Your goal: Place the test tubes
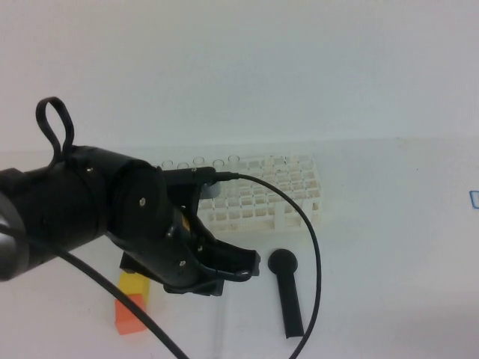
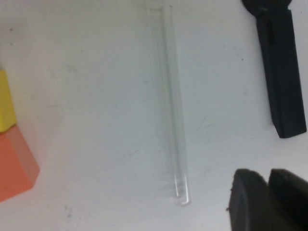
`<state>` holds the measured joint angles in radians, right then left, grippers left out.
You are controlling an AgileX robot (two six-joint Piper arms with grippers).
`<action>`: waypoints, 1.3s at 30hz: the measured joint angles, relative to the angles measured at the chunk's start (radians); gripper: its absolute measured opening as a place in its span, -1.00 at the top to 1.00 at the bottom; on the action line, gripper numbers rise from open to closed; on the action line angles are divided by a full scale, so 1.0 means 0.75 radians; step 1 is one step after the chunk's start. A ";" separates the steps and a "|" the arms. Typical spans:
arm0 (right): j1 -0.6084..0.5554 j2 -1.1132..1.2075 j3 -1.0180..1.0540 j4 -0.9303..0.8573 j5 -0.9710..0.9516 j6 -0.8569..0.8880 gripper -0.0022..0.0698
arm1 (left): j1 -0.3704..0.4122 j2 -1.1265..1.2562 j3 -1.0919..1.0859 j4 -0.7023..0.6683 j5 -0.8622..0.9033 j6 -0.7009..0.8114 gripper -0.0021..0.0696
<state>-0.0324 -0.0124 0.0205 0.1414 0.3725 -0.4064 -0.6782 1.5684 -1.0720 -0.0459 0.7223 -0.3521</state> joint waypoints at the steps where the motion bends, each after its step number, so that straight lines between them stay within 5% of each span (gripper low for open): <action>1: 0.000 0.000 0.000 0.000 0.000 0.000 0.94 | 0.000 0.000 -0.019 0.000 0.030 0.008 0.73; 6: 0.000 0.000 0.000 0.000 0.000 0.000 0.94 | 0.000 0.023 -0.056 -0.043 0.127 0.002 0.04; 8: 0.000 0.000 0.000 0.000 0.000 0.000 0.94 | 0.000 0.044 -0.056 -0.064 0.140 -0.059 -0.08; 39: 0.000 0.000 0.000 0.000 -0.002 0.000 0.94 | 0.000 0.401 -0.059 -0.023 0.088 -0.073 -0.11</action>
<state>-0.0324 -0.0124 0.0205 0.1414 0.3707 -0.4064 -0.6782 1.8692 -1.1160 -0.0629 0.7884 -0.4065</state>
